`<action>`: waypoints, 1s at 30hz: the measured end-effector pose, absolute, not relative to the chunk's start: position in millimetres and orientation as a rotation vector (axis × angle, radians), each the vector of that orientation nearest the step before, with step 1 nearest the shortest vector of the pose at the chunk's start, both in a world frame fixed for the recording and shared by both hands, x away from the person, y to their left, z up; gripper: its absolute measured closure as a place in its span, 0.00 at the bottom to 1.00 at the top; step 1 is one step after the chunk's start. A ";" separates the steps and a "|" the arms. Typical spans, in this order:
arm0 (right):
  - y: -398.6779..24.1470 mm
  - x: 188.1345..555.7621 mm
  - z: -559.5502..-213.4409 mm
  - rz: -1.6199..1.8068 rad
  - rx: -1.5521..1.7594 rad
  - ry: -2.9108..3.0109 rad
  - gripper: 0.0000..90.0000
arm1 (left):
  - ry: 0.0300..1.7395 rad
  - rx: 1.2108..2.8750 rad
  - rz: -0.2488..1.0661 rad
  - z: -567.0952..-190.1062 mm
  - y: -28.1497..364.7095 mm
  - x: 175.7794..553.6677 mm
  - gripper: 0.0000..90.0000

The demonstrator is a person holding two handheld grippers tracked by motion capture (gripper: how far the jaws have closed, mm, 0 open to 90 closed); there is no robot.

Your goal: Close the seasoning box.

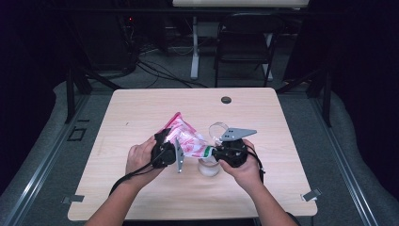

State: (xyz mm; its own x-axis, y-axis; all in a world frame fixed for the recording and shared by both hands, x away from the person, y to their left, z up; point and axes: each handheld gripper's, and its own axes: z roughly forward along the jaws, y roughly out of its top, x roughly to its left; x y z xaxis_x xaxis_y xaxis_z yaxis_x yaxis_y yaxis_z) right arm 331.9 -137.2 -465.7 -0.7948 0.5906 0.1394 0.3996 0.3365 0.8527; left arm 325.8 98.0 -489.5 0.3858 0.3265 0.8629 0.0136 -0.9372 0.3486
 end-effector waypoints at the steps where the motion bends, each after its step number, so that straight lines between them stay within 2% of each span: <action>1: -137.2 332.0 -465.9 1.444 0.903 2.404 1.00 | 0.296 2.365 1.576 -489.3 97.7 325.6 0.69; 30: -139.8 332.6 -466.7 1.447 0.926 2.401 1.00 | 0.201 2.384 1.678 -479.6 90.6 324.3 0.70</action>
State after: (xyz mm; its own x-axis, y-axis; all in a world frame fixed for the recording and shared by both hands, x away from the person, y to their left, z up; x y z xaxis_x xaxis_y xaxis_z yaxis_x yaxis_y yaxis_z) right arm 332.6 -139.8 -466.7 -0.7874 0.5975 0.1518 0.4133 0.3290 0.8491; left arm 324.3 90.6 -479.6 0.3392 0.2360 0.9107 -0.0139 -0.9667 0.2557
